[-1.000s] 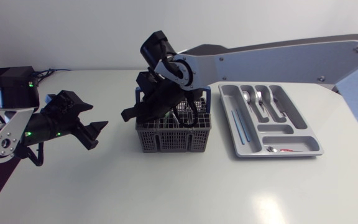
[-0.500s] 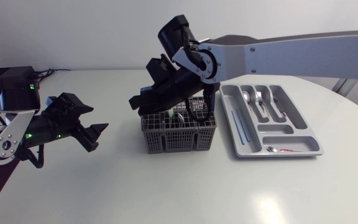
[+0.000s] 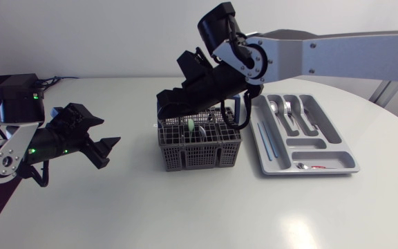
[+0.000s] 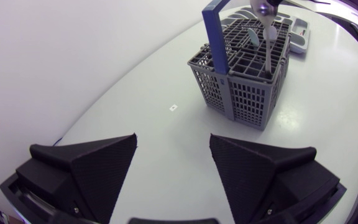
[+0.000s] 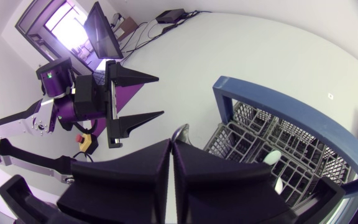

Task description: Unload the cutlery basket into the drawer organizer.

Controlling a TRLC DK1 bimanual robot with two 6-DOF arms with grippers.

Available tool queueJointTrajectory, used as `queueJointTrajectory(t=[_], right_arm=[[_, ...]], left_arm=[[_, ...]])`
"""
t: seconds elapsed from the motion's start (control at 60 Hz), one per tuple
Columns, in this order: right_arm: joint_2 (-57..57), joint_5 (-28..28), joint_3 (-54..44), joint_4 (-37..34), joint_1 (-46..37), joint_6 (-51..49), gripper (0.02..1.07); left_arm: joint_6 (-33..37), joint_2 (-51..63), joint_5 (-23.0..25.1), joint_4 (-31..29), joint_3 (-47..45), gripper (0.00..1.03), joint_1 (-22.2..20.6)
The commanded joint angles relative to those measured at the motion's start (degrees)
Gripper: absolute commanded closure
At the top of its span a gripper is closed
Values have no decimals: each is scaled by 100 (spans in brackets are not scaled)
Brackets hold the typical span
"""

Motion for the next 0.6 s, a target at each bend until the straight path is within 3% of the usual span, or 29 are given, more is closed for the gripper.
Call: queueJointTrajectory(t=[0.0, 0.4, 0.583], right_arm=[[-187, -54, -143, 50, 23, 179, 102], [-670, -36, -196, 41, -12, 179, 102], [-1268, 105, -293, -363, -417, -59, 102]], left_arm=[[22, -30, 70, 68, -102, 21, -56], [22, 14, 70, 68, -41, 21, -91], [13, 14, 35, 15, 30, 21, -188]])
